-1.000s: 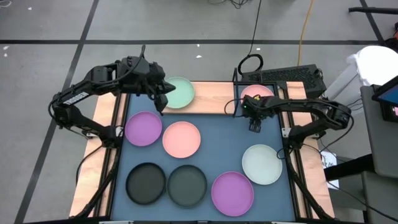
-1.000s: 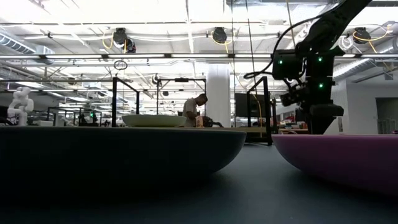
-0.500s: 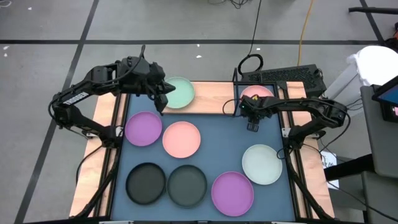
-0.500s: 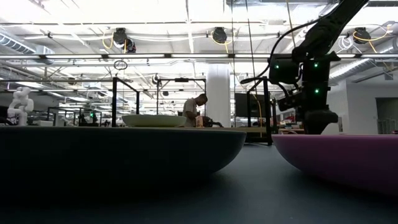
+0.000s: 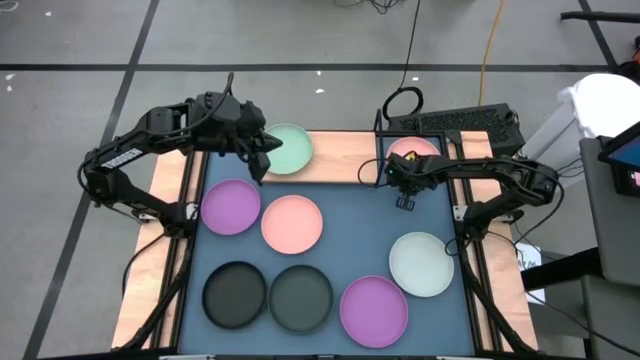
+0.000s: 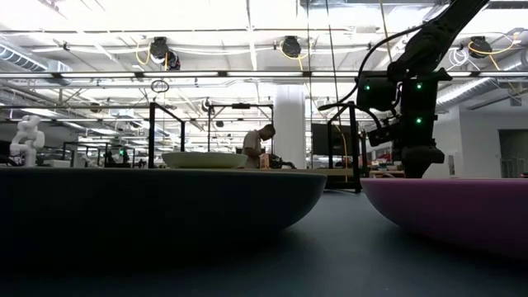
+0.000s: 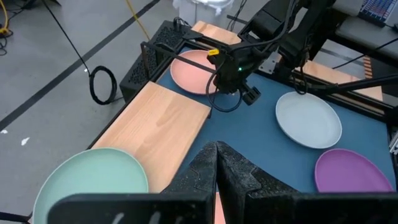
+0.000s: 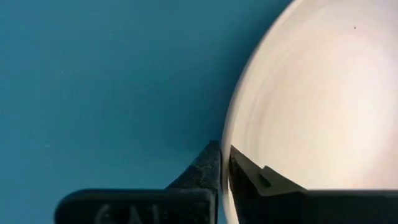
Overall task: Place and stack plates onto a shelf
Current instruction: Put the right pink plate on the shelf, then adjust the green plate on the shelf
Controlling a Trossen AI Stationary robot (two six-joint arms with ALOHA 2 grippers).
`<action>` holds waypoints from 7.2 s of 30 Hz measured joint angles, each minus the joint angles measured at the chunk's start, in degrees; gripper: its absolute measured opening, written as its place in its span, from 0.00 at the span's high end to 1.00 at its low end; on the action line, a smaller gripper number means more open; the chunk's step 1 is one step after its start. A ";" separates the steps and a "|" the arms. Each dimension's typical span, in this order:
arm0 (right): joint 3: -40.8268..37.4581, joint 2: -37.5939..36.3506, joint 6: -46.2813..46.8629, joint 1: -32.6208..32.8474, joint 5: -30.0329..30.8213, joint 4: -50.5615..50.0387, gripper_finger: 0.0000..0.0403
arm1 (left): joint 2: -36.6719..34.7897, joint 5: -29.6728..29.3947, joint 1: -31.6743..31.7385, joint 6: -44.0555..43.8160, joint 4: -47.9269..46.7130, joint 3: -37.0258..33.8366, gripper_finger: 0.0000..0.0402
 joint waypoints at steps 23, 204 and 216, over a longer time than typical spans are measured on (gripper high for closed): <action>3.00 -12.72 15.83 0.62 -0.09 -10.79 1.00 | 0.00 -0.09 -1.64 -0.01 0.04 0.00 0.98; 50.82 30.83 -0.71 10.29 -5.14 -13.98 0.92 | -8.13 -12.20 -1.81 -9.37 -11.47 0.00 0.98; 50.82 30.84 1.61 10.29 -4.66 -13.75 0.71 | -8.13 -12.16 -1.81 -10.48 -11.56 0.00 0.98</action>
